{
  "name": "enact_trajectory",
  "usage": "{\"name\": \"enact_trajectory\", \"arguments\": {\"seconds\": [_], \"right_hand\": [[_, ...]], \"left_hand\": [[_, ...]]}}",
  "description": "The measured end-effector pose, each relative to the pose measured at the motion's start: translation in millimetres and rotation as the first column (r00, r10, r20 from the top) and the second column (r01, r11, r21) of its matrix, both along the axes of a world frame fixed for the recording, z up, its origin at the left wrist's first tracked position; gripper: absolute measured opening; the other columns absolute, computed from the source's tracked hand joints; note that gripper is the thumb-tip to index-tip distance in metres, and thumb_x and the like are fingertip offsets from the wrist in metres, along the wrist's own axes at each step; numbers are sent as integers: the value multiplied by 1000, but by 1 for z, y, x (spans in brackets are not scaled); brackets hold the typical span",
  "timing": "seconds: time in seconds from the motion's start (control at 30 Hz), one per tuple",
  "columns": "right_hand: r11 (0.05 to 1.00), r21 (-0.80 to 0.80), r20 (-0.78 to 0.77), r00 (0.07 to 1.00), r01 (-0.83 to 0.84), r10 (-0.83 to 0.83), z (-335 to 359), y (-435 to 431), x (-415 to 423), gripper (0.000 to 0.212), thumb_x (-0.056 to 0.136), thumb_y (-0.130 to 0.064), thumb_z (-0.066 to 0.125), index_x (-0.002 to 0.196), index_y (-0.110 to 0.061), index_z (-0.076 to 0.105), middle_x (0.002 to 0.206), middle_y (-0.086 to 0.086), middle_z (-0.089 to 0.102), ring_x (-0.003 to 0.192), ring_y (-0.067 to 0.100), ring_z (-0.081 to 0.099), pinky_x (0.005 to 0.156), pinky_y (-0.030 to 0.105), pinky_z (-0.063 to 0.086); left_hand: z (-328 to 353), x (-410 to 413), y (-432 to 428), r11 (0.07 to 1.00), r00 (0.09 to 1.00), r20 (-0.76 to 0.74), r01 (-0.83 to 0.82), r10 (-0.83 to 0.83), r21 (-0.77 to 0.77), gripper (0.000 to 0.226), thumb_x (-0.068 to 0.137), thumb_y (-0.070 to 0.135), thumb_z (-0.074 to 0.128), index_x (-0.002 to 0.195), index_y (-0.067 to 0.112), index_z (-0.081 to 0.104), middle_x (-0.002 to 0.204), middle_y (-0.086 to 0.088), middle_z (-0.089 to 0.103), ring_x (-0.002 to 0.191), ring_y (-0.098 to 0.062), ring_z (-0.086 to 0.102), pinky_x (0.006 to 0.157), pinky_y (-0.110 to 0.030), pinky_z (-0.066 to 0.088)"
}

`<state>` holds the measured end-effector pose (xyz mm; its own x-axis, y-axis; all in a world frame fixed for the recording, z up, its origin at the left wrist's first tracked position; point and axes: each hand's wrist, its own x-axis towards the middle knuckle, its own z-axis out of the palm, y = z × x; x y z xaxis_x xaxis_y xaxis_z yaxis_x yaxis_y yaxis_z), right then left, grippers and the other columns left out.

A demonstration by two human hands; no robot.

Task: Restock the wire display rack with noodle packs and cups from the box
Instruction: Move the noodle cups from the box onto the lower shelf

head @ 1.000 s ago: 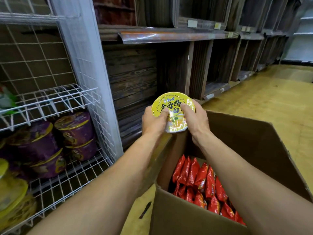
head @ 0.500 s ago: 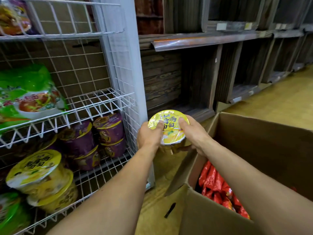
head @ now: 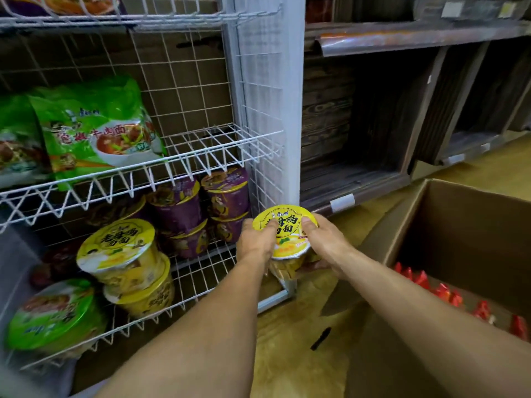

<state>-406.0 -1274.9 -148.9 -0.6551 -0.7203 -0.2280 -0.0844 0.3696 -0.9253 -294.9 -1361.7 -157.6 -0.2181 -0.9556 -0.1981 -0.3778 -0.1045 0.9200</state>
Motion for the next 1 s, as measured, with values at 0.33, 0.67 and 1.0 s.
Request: {"name": "enact_trajectory", "arguments": {"seconds": [0.33, 0.67, 1.0], "right_hand": [[992, 42, -34, 993, -115, 117, -17, -40, 32, 44, 90, -60, 49, 126, -35, 55, 119, 1, 67, 109, 29, 65, 86, 56, 58], [978, 48, -38, 978, -205, 207, -29, -84, 61, 36, 96, -37, 64, 129, -28, 52, 111, 0, 69, 98, 26, 69, 83, 49, 61], [960, -9, -40, 959, -281, 280, -51, -112, 96, 48, 94, -17, 68, 137, -27, 48, 112, -2, 64, 91, 21, 68, 74, 40, 63]], "left_hand": [[-15, 35, -32, 997, 992, 119, -48, 40, 59, 71, 91, 62, 55, 149, 23, 38, 129, -7, 66, 123, -34, 59, 105, -44, 48], [-9, 67, -50, 970, 980, 120, -179, 160, 165, 74, 98, 57, 50, 157, 23, 21, 77, 2, 69, 96, -27, 67, 89, -30, 48], [-24, 93, -70, 907, 928, 12, -366, 372, 208, 60, 102, 42, 53, 152, 20, 30, 146, -13, 53, 96, -28, 61, 88, -38, 44]]}}
